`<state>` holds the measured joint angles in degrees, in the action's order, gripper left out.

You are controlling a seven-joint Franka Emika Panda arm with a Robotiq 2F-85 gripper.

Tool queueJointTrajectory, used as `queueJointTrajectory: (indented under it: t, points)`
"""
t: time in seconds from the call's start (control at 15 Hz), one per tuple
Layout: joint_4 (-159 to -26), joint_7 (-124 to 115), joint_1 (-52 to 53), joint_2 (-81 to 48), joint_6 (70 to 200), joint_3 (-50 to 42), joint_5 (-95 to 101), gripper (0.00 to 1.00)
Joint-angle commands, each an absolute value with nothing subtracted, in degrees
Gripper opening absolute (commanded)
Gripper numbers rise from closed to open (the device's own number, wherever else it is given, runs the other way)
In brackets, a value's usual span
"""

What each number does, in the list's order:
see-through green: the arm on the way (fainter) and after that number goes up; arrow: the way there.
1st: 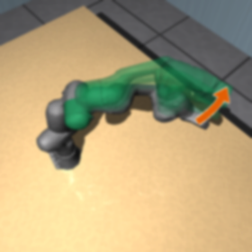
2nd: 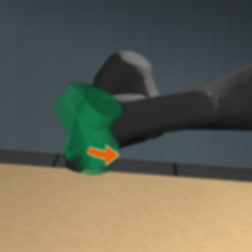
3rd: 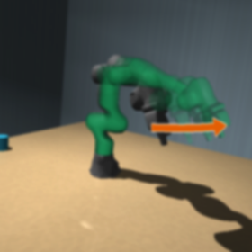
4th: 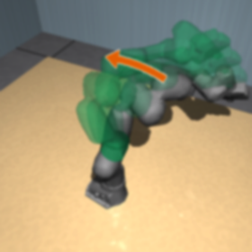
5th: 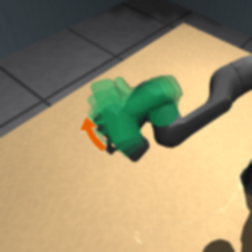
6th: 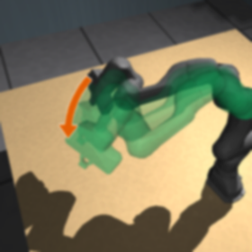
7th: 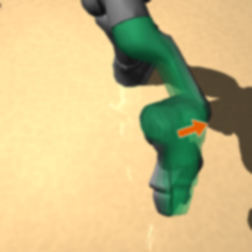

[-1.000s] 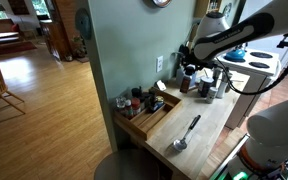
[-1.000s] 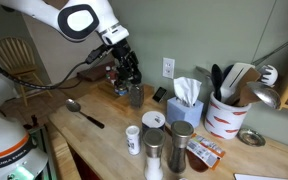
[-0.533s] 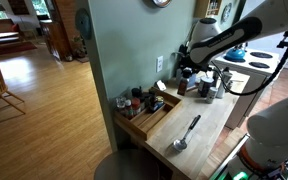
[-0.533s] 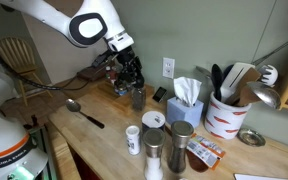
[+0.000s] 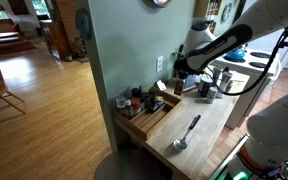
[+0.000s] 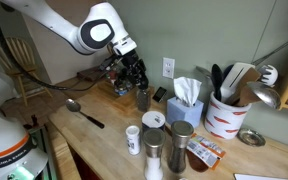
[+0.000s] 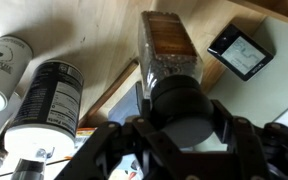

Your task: Remove the black paper bottle from the box

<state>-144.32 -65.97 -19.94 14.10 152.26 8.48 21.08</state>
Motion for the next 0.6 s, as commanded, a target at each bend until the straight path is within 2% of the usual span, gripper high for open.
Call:
queueJointTrajectory:
  t: [0.0, 0.53]
  points:
    - [-141.6, -72.1, -19.0, 10.4, 152.1, 8.1, 26.6, 0.34]
    - [-138.5, -74.3, -14.5, 4.5, 152.2, 3.9, 29.1, 0.34]
